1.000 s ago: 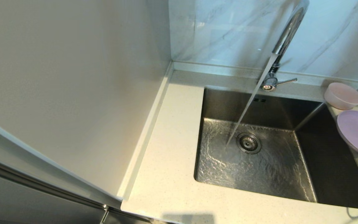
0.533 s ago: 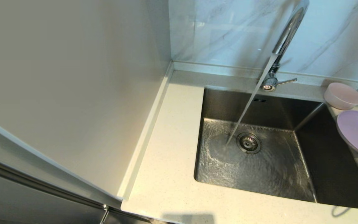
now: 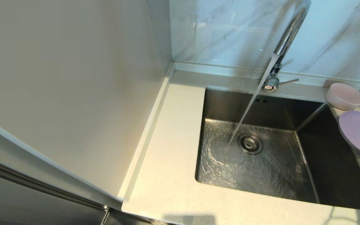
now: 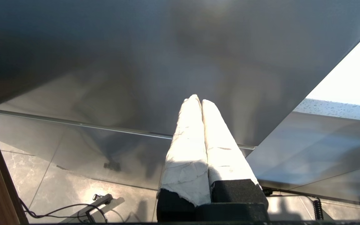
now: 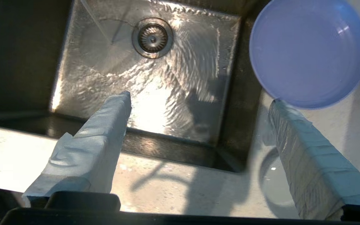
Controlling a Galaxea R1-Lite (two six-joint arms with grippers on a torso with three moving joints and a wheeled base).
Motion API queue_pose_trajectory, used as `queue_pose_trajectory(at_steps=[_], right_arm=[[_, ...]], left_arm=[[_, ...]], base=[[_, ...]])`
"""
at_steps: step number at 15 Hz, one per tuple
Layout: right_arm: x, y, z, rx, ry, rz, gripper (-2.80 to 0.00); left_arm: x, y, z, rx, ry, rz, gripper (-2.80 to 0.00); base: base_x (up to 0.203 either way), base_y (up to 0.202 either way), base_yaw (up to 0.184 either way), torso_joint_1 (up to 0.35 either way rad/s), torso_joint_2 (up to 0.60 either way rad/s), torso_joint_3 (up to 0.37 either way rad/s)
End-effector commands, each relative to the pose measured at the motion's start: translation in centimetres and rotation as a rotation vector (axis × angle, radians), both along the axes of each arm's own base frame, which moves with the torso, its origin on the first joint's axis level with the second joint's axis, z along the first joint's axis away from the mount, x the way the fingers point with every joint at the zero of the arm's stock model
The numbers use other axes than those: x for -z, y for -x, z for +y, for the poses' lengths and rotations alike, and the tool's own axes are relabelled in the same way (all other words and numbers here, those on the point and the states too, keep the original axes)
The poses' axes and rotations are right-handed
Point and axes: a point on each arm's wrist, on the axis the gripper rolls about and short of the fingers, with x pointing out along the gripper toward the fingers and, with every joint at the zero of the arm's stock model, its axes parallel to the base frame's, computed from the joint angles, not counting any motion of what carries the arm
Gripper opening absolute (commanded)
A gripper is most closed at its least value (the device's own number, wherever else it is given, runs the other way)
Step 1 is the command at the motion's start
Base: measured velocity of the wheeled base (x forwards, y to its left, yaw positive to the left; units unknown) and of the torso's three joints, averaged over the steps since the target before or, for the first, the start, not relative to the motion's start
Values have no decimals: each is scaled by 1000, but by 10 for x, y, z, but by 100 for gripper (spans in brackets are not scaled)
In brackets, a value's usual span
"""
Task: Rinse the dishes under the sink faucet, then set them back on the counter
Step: Place the bowl on the table, then pick up the bowl
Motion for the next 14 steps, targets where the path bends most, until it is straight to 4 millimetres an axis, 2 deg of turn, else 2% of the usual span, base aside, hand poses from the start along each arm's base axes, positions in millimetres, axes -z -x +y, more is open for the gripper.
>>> queue_pose_trajectory(at_steps=[1,4,7,9,11,14], right_arm=[[-8,-10,6,-24,97,98,0],[-4,-14,3,112,408,281,0],[-8,-22,12,21,472,273,0],[-10,-28,18,-28,481,264,0],[-23,-39,22,-29,419,207,0],[-25,-88,29,4,214,183,0]], left_arm=[[0,0,0,-1,0,0,-280],[0,0,0,-1,0,0,-280],[0,0,0,0,0,0,-280],[0,0,0,-1,0,0,-280],[0,0,0,1,0,0,-280],[0,0,0,-1,0,0,-280]], base=[[0,0,0,0,0,0],[0,0,0,0,0,0],[0,0,0,0,0,0],[0,0,0,0,0,0],[0,0,0,0,0,0],[0,0,0,0,0,0]])
